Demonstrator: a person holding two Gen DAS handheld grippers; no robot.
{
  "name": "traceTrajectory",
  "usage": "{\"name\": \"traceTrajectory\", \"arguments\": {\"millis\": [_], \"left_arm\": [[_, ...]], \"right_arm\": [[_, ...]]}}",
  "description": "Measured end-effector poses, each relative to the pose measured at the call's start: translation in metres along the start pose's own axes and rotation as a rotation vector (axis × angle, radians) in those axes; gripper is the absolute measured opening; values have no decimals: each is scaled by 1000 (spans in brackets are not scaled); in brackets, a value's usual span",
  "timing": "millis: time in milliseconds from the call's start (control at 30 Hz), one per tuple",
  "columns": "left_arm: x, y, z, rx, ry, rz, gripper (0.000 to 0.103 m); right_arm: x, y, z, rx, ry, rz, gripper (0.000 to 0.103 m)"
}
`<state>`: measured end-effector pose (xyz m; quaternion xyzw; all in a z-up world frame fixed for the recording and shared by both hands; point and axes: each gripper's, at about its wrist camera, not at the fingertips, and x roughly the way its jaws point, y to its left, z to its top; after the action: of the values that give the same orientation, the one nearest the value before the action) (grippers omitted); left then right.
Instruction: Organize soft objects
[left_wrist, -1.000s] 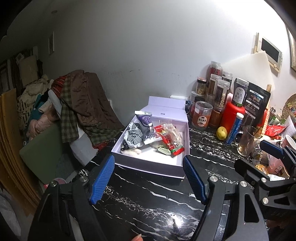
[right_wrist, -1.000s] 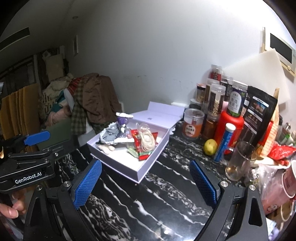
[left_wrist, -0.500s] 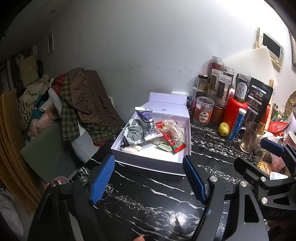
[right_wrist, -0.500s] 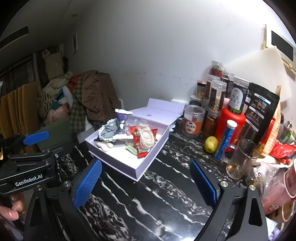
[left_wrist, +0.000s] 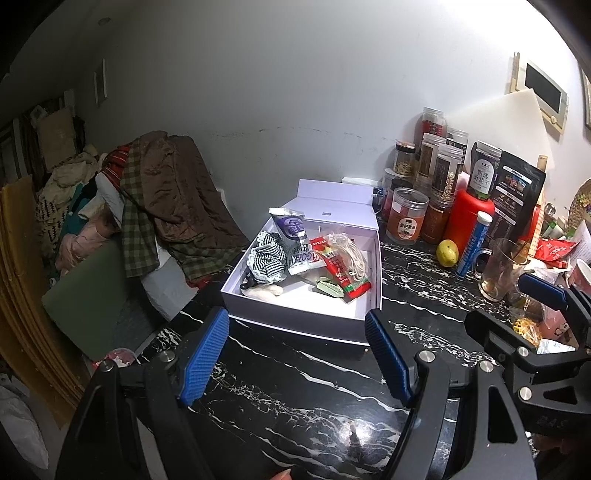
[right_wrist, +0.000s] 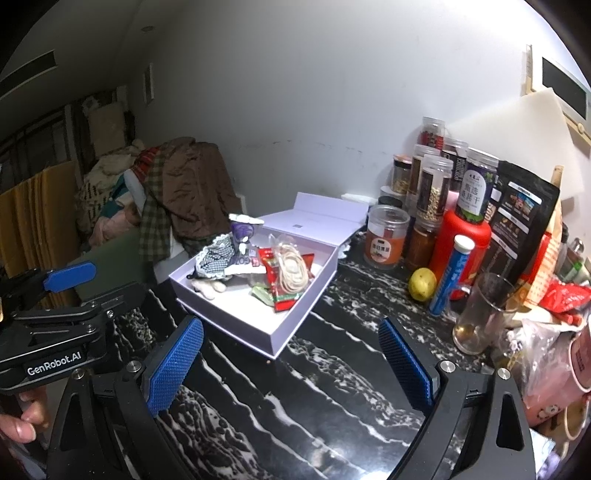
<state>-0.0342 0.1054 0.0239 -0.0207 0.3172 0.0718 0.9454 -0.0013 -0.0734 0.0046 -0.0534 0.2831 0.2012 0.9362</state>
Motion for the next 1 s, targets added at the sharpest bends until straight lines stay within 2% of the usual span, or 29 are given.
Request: {"name": "traceTrajectory", "arguments": {"millis": [1000], "left_arm": [[2, -2, -6, 14, 21, 5, 76]], "right_arm": [[1, -2, -5, 12, 22, -8, 97]]}}
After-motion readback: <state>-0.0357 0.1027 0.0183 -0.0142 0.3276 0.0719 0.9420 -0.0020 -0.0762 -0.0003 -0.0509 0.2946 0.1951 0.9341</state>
